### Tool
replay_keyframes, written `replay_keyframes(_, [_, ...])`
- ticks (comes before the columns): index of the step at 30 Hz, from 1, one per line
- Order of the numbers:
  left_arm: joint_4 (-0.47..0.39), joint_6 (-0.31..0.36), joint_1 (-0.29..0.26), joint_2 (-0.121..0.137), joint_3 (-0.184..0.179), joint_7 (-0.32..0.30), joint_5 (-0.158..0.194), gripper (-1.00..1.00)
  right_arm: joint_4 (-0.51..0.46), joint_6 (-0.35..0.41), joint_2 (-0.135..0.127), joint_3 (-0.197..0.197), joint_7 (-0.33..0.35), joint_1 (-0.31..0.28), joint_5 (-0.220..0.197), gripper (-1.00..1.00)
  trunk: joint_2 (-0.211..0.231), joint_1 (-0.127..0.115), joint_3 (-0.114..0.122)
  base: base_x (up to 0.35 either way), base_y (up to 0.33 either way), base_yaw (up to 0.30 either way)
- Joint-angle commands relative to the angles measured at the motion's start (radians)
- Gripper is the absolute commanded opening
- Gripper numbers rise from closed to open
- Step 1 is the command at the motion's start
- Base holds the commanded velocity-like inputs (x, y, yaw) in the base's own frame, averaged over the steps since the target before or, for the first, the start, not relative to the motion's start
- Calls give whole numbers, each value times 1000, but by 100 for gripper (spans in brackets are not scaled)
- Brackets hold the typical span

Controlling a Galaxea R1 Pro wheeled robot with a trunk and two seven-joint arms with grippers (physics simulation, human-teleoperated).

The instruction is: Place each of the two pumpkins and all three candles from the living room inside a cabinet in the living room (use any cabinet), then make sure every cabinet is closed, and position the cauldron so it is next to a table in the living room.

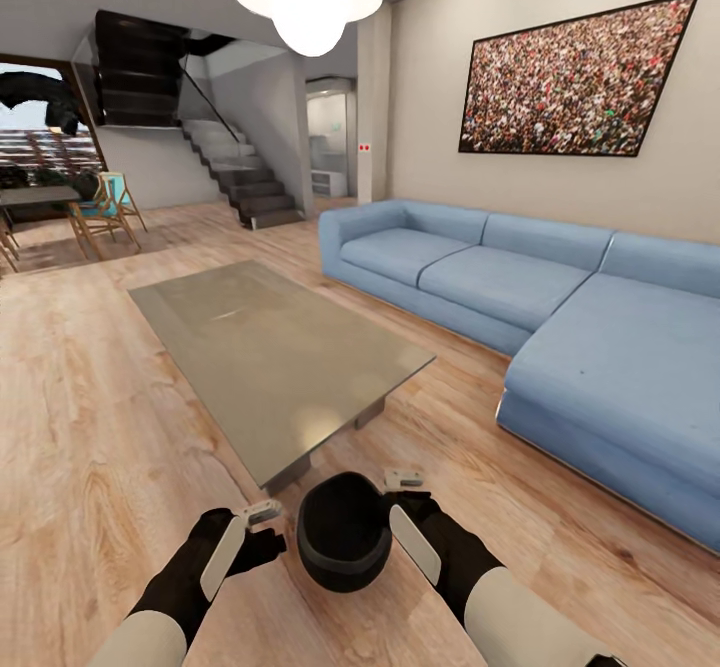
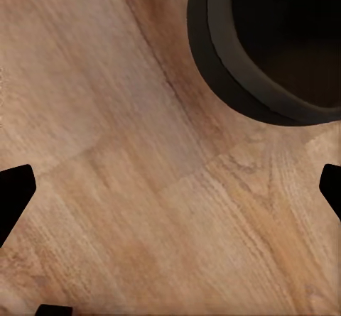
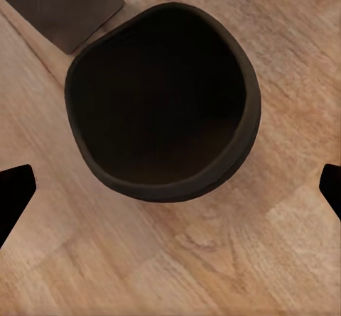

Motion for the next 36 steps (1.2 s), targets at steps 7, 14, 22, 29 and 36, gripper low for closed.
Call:
replay_keyframes(7, [0, 0, 0, 3, 0, 0, 0, 100, -1, 2, 0, 0, -1, 0, 0, 100, 49, -27, 23, -176, 125, 46])
replay_keyframes(14, [0, 0, 0, 3, 0, 1, 0, 100, -2, 3, 0, 0, -1, 0, -1, 100, 98, -54, 49, -75, 49, 236])
replay_keyframes(22, [0, 0, 0, 2, 1, 1, -1, 100, -2, 3, 0, 0, -1, 0, -1, 100, 154, -84, 78, -191, 143, 241])
replay_keyframes(29, [0, 0, 0, 3, 1, 1, -1, 100, -1, 5, 0, 2, 1, 0, -1, 100, 203, -111, 100, -7, 4, 6])
replay_keyframes(36, [0, 0, 0, 4, 1, 3, -3, 100, -1, 12, 0, 2, 1, 0, 0, 100, 252, -138, 122, 0, 0, 0])
